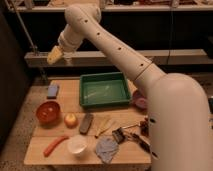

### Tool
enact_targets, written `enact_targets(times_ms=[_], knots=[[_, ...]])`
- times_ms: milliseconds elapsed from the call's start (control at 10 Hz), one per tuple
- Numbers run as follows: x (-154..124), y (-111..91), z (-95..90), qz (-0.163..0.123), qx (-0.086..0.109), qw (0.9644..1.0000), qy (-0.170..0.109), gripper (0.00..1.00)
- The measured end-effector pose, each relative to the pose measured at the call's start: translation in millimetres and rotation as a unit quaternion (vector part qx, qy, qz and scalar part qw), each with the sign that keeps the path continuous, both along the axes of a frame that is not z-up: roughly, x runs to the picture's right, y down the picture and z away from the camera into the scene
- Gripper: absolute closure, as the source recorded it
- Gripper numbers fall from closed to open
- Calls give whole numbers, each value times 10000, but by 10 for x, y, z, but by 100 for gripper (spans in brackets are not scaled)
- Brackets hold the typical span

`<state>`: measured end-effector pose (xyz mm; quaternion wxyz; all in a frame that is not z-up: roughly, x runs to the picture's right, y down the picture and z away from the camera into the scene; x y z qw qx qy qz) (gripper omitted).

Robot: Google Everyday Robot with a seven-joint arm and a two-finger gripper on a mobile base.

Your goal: Wipe tray with sponge

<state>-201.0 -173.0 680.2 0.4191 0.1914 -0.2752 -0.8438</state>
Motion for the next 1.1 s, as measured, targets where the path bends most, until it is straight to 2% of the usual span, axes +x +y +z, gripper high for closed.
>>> enact_targets(times_ms=[300,500,600,700,800,1000,1100], knots=[[-9,-4,-4,-2,5,10000,-4,20],[-97,-83,24,-79,87,9999,-49,20],[-376,-141,133,-169,130,9998,-57,20],[-592,-143,198,-225,146,9996,-33,20],[-921,-105,305,-276,137,9995,58,20],[-1318,64,534,-373,32,9989,292,20],[-1451,214,718,-412,-57,9976,561,20]])
